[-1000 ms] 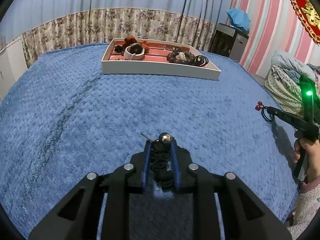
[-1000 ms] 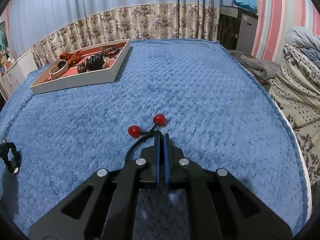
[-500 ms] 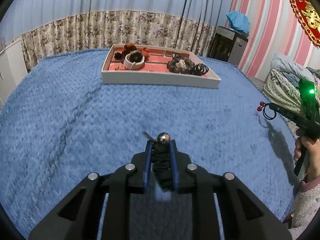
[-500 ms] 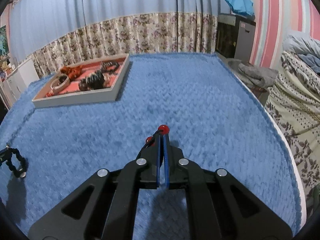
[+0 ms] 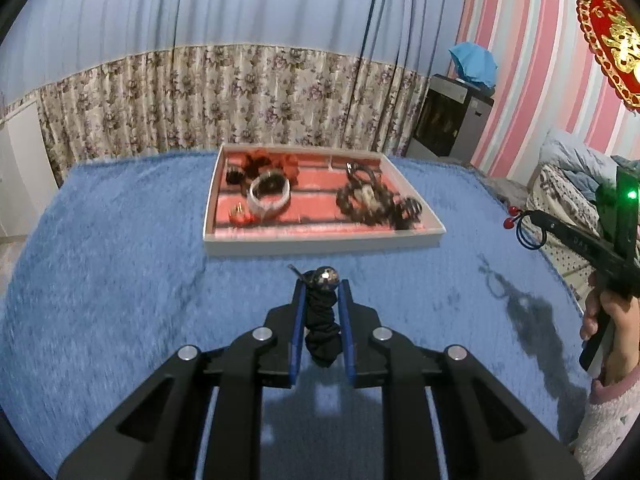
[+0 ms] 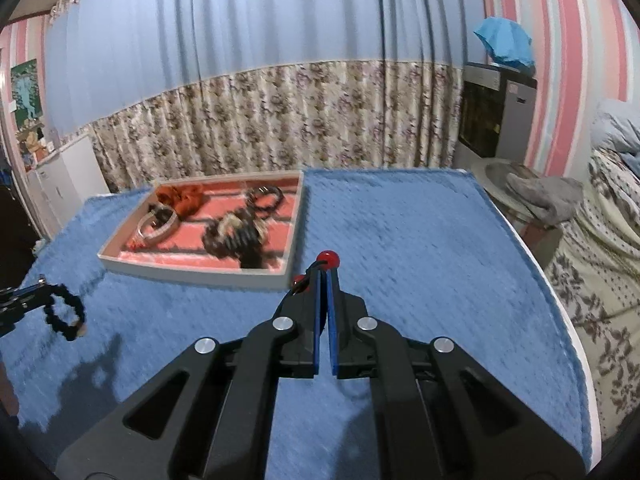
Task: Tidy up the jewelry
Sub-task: 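Carry the black scrunchie with the left tool while the right tool carries the red-ball hair tie over the tray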
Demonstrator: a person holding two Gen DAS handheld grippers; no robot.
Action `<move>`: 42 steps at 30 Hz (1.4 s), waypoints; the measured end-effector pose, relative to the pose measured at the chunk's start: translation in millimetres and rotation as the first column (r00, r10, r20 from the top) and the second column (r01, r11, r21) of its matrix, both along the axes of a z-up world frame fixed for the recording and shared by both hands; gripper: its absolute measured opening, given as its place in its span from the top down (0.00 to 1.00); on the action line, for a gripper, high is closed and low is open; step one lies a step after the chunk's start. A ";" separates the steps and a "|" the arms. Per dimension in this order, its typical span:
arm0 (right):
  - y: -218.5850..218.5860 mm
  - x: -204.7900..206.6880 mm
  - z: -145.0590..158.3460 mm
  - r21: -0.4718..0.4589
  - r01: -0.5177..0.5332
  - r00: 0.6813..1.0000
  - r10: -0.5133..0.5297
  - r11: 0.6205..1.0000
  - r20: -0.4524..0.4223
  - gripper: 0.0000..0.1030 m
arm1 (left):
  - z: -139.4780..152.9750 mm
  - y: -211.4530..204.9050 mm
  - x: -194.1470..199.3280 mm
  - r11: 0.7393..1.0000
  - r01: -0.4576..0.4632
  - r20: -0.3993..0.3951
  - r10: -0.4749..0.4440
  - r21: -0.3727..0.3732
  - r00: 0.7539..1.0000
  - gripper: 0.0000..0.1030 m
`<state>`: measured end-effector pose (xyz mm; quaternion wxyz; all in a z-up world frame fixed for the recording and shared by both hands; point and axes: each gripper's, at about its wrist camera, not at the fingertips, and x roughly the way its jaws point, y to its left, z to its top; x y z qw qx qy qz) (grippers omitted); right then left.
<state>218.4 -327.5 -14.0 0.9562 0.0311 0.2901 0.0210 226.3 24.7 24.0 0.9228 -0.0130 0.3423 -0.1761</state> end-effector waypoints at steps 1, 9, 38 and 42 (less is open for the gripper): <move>3.6 5.5 4.2 0.000 -0.006 1.000 0.006 1.000 0.006 0.96 | 3.5 0.2 5.3 1.000 0.000 0.008 0.000 0.000 1.000 0.84; 44.5 58.3 23.6 0.041 -0.067 0.997 0.066 0.997 0.026 0.96 | 22.8 -6.9 73.5 1.000 -0.015 0.028 0.015 -0.015 0.999 0.84; 104.4 115.6 -54.5 0.018 -0.127 0.992 0.127 0.992 -0.021 0.96 | -71.1 1.3 165.9 0.994 -0.095 -0.051 0.098 0.062 0.994 0.84; 97.7 115.1 -58.7 0.021 -0.109 0.993 0.110 0.994 -0.032 0.96 | -78.2 3.7 166.4 0.988 -0.124 -0.045 0.128 0.089 0.991 0.84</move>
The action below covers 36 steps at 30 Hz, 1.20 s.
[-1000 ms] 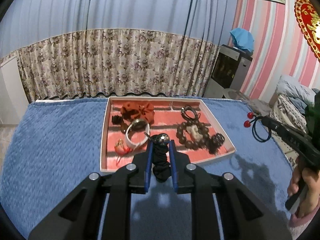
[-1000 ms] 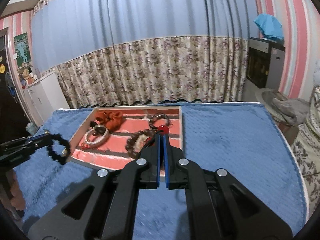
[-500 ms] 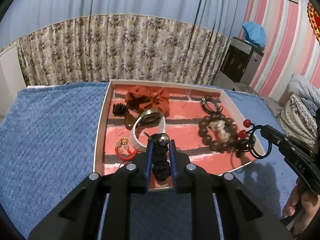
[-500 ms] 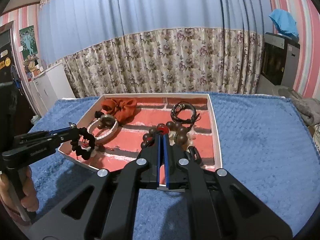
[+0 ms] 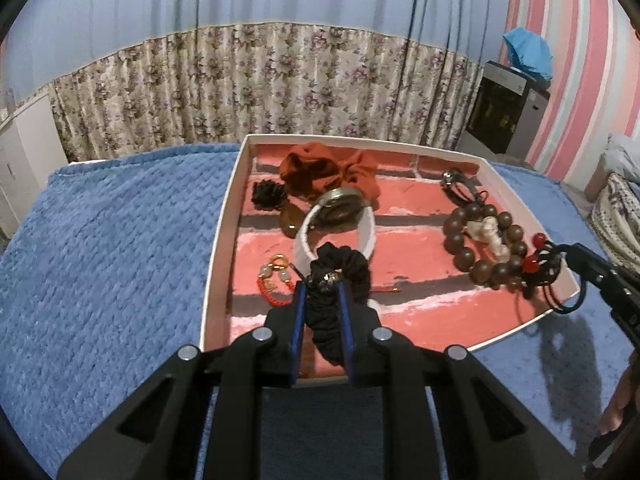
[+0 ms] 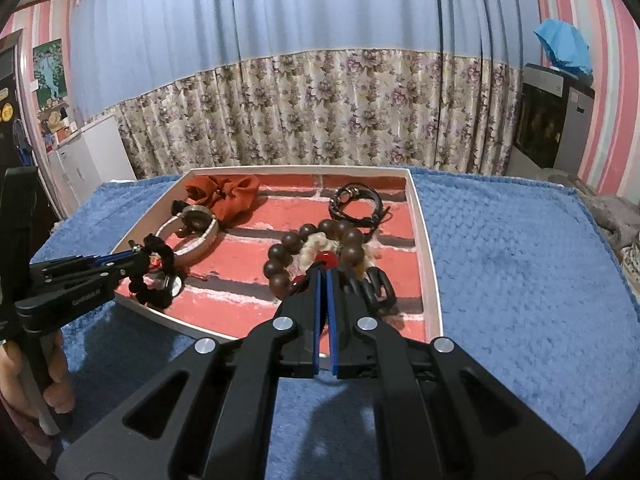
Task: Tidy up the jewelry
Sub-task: 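Carry the black scrunchie with the left tool while the right tool carries the red-ball hair tie over the tray, then open both tools to drop the scrunchie and red-ball hair tie into the tray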
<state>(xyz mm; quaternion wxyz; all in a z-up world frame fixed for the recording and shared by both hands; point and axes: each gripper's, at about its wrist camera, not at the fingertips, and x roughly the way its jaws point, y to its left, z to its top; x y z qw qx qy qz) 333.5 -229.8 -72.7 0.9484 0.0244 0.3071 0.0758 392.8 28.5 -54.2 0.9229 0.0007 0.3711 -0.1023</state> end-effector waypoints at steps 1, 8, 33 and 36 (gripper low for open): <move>-2.0 -0.9 -1.8 0.003 0.005 1.000 -0.005 1.000 -0.003 0.96 | -0.8 0.9 -0.2 1.000 -0.003 0.001 0.003 0.001 1.000 0.84; -5.8 0.0 -11.4 0.000 0.017 1.000 -0.017 1.000 -0.013 0.96 | -7.4 2.1 1.0 0.999 -0.024 0.003 0.024 0.029 1.000 0.83; -16.1 22.1 -11.5 0.004 0.041 0.999 -0.041 0.999 -0.005 0.72 | 4.5 3.6 -2.5 0.995 -0.072 0.028 0.070 0.070 0.997 0.40; -20.4 27.3 -13.0 0.003 0.045 0.999 -0.045 0.999 -0.016 0.60 | 11.6 5.1 -6.0 0.995 -0.080 0.048 0.077 0.063 0.996 0.33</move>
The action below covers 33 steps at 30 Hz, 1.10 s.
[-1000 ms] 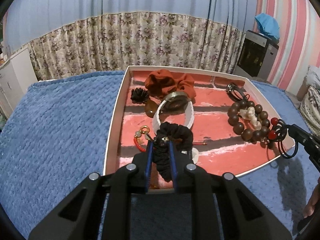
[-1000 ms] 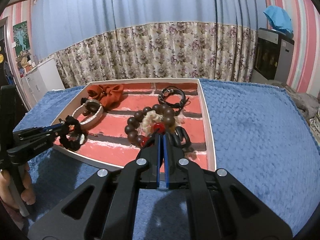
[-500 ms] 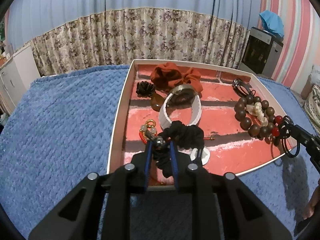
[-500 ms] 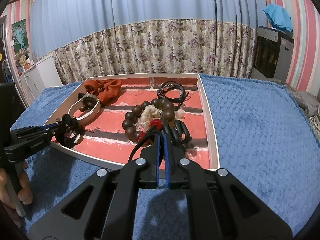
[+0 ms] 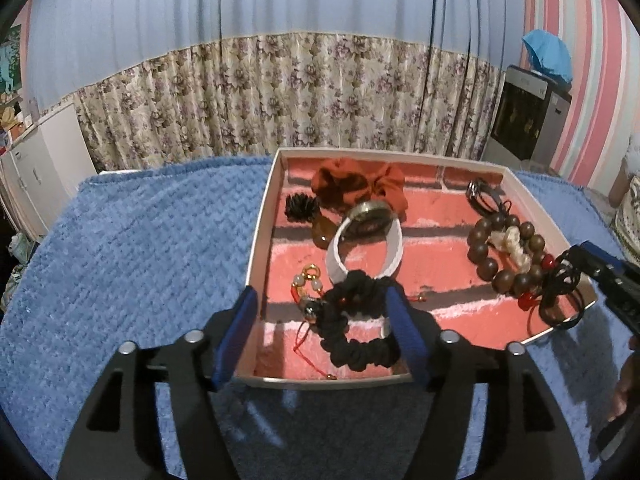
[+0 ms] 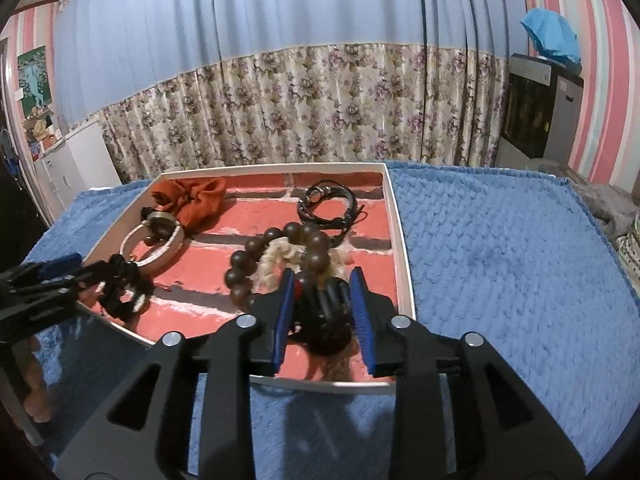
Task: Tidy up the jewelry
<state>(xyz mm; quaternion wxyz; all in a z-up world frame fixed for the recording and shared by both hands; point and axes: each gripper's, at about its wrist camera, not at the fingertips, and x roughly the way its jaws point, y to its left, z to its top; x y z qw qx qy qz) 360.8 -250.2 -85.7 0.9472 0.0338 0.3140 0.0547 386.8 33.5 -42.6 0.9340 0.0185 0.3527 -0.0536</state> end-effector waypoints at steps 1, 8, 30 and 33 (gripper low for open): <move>-1.6 -1.8 0.1 0.006 0.003 1.000 -0.003 1.000 0.004 0.53 | 1.6 0.6 -1.1 1.000 -0.002 0.005 0.002 0.002 1.000 0.33; -9.1 -25.9 24.8 0.024 0.028 0.997 -0.030 0.999 0.074 0.29 | 23.5 10.4 -21.1 0.999 -0.033 0.051 0.033 -0.017 0.998 0.19; 0.2 -187.6 72.1 -0.014 0.101 0.972 -0.095 0.995 0.215 0.04 | 74.2 14.6 -173.6 0.998 -0.064 0.196 0.064 -0.010 0.978 0.06; -0.8 -206.2 69.1 0.017 0.105 0.970 -0.106 0.994 0.219 0.04 | 71.0 13.0 -193.4 0.998 -0.057 0.209 0.060 -0.018 0.976 0.06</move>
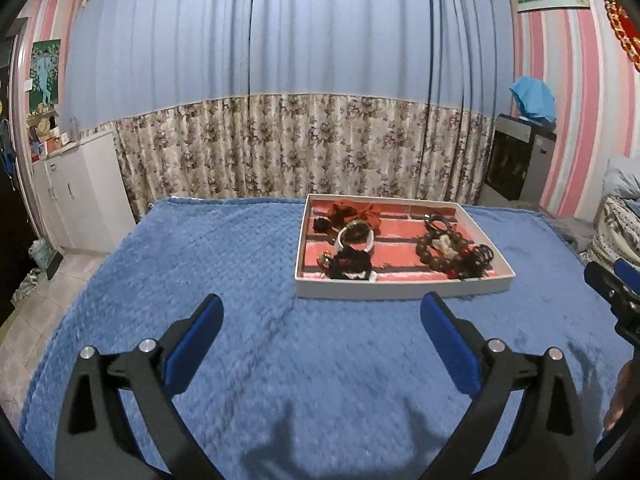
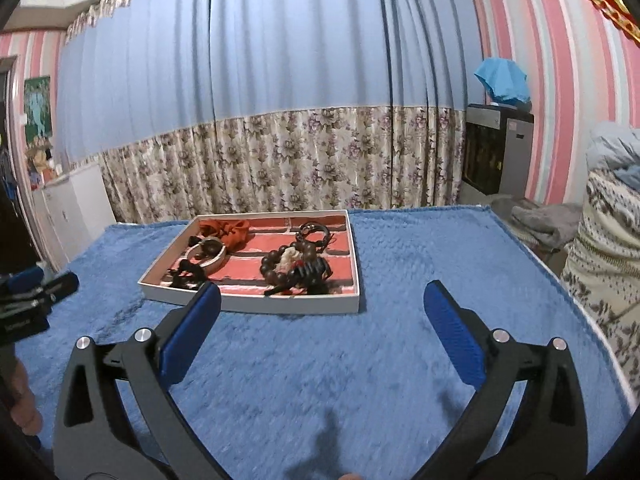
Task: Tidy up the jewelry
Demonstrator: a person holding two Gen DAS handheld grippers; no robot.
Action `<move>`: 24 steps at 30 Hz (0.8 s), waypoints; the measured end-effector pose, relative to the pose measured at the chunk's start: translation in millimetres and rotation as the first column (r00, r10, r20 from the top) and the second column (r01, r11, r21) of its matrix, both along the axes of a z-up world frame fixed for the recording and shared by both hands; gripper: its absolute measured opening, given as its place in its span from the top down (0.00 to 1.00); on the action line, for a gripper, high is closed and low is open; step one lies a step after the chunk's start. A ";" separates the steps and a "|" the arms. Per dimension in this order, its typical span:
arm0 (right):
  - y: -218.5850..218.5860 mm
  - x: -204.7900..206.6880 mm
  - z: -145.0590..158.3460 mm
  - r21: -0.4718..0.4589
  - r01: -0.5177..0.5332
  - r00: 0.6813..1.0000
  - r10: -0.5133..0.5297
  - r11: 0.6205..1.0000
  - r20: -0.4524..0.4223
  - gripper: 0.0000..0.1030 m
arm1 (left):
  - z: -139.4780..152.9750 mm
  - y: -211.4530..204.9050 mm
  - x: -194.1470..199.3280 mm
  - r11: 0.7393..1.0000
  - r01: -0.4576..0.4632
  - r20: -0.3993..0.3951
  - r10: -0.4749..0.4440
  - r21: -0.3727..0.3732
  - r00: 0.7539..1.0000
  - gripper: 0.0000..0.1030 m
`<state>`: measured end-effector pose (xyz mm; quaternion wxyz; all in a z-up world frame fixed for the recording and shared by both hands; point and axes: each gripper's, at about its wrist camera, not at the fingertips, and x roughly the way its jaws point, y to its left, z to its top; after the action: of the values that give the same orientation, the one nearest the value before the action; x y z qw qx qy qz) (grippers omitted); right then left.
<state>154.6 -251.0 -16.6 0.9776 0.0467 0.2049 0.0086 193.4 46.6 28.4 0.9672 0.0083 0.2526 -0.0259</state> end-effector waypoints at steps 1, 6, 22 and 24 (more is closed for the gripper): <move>0.2 -4.7 -1.0 0.002 0.002 1.000 -0.002 1.000 -0.001 0.04 | -1.1 -1.1 -7.9 1.000 -0.009 0.014 0.009 0.005 1.000 0.06; 5.7 -26.4 -4.3 -0.037 0.031 0.999 -0.031 0.999 0.016 0.04 | -7.4 -6.7 -28.2 1.000 -0.015 0.036 0.014 0.016 0.999 0.06; 18.1 -67.4 -6.5 -0.138 0.085 0.995 -0.077 0.987 0.066 0.04 | -14.6 -15.1 -67.4 0.999 0.003 0.054 -0.004 0.032 0.999 0.06; 18.9 -70.1 -5.5 -0.139 0.085 0.995 -0.076 0.987 0.071 0.04 | -15.2 -16.9 -70.4 0.999 0.001 0.061 -0.003 0.035 0.998 0.06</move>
<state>84.5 -232.1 -22.1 0.9842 -0.0149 0.1707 -0.0438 123.0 29.7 13.2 0.9741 0.0262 0.2235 -0.0223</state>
